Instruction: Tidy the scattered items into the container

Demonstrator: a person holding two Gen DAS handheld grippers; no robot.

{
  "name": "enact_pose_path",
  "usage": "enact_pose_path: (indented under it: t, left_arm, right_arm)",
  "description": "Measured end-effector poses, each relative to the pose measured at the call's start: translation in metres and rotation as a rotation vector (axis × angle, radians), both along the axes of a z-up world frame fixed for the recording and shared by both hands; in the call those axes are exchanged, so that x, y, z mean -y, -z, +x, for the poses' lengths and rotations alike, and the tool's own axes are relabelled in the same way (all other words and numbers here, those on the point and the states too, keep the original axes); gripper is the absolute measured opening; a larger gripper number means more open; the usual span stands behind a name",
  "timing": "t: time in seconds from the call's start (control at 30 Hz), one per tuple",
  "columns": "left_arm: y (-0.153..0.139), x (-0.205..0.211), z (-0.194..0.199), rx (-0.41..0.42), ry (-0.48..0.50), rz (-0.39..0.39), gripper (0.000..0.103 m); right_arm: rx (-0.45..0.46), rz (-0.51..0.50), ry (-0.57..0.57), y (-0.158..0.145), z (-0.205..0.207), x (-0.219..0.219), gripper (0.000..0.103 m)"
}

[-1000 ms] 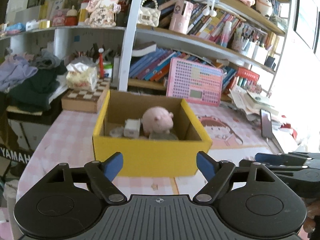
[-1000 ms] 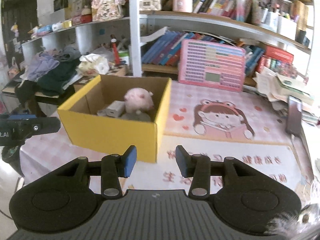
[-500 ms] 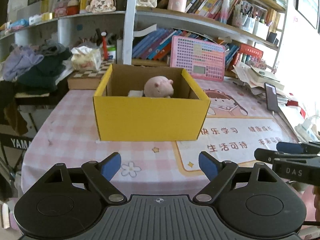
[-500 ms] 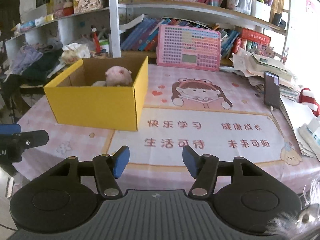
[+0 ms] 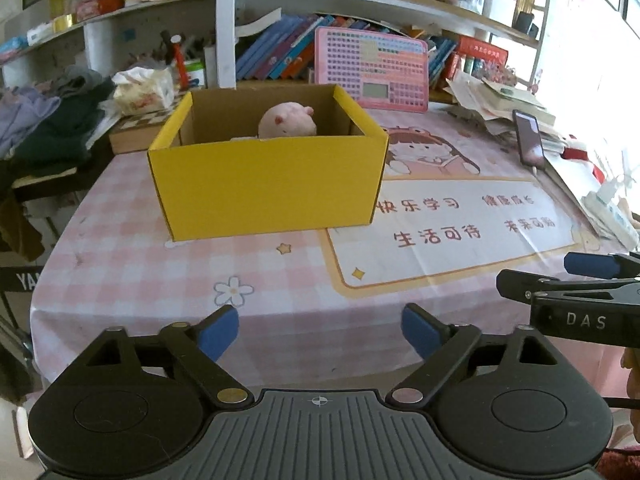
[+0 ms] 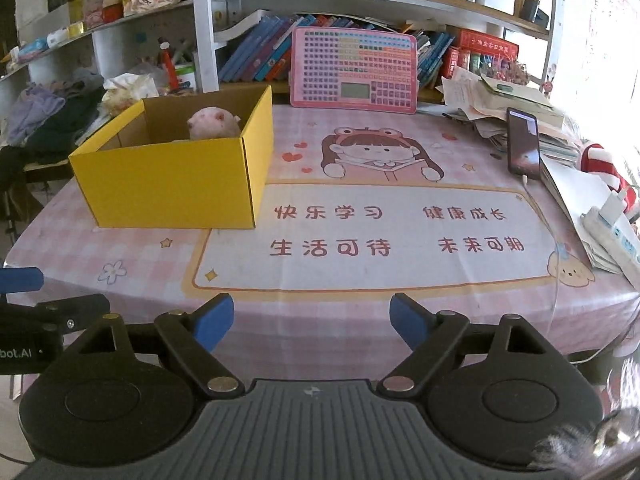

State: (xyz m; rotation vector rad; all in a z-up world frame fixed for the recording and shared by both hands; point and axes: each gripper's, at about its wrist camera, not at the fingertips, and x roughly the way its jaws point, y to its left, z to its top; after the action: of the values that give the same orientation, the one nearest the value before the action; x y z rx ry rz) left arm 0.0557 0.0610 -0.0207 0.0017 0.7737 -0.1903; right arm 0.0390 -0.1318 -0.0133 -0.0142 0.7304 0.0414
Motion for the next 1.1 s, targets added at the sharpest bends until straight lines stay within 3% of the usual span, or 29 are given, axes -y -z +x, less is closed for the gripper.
enact_pose_path:
  t: [0.57, 1.1]
  left_arm:
    - [0.01, -0.004, -0.009, -0.072, -0.015, -0.019, 0.103]
    - [0.012, -0.013, -0.012, -0.085, -0.026, -0.018, 0.103]
  right_arm:
    - [-0.025, -0.023, -0.02, 0.002, -0.017, -0.006, 0.1]
    - [-0.026, -0.023, -0.018, 0.001, -0.021, -0.011, 0.103]
